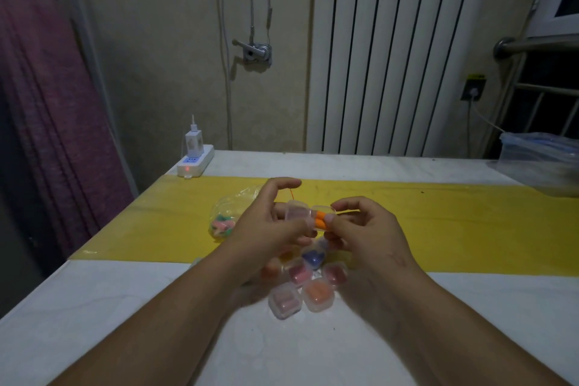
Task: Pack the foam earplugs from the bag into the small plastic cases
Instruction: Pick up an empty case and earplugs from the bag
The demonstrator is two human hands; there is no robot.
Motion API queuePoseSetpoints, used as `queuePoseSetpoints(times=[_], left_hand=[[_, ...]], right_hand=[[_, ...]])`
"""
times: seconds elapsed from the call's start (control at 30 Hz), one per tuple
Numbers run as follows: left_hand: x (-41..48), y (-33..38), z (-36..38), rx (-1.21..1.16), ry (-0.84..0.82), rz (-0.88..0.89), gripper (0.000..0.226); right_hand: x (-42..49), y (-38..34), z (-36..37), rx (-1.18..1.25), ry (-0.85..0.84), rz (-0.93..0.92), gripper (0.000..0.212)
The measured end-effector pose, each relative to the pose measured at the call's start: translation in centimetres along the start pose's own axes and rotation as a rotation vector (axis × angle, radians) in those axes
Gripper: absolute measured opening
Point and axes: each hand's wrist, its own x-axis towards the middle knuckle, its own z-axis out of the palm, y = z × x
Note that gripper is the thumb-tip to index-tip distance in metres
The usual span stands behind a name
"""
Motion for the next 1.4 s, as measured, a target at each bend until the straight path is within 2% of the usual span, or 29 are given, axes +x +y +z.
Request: queuePoseSetpoints(times=[0.07,0.17,0.4,0.6,0.73,0.8,0.9,1.03,1.17,1.3,1.4], left_hand=[[0.1,0.3,0.0,-0.318,-0.015,-0.112,0.022],[0.3,0.0,-0.3,-0.451,0.001,-0.15,0.031],[0.1,-0.1,-0.3,-0.333,-0.063,-0.099,0.026],[0.0,-0.3,-0.1,-0.25,-0.061,-0.058,0.023],[-0.1,-0.2,0.1,-0.241,-0.043,-0.029,0.027],[0.0,-0.3,0.1,-0.221,-0.008,-0.01,0.03],[0.1,-0.4,0.1,-0.17,0.003,0.017,0.033],[0.1,-0.4,-0.1,-0.137,-0.004,0.026,0.032],[0.4,-0.2,-0.4,-0.045,0.155,0.085,0.019],[0.7,-0.7,-1.0,0.121,0.323,0.165,0.013],[0.7,-0.9,-1.0,0.251,0.357,0.165,0.012]], right_hand=[[0.0,-0.1,-0.2,0.008,0.027,-0.013,0.015],[-0.1,-0.3,-0.2,0.001,0.034,-0.026,0.014],[-0.6,-0.9,-0.3,-0.074,0.035,-0.049,0.013],[-0.6,-0.8,-0.1,-0.032,0.004,0.002,0.016],[-0.9,-1.0,0.2,0.176,-0.038,0.086,0.001],[-1.0,-1.1,0.3,0.252,-0.061,0.119,0.015],[-1.0,-1.1,0.2,0.217,-0.118,0.139,0.03],[-1.2,-0.7,0.3,0.086,-0.105,0.093,0.011],[-1.3,-1.3,0.1,0.166,-0.032,0.123,0.008],[0.0,-1.0,-1.3,-0.136,0.046,-0.022,0.01],[0.5,-1.2,-1.9,-0.154,0.084,-0.054,0.01]])
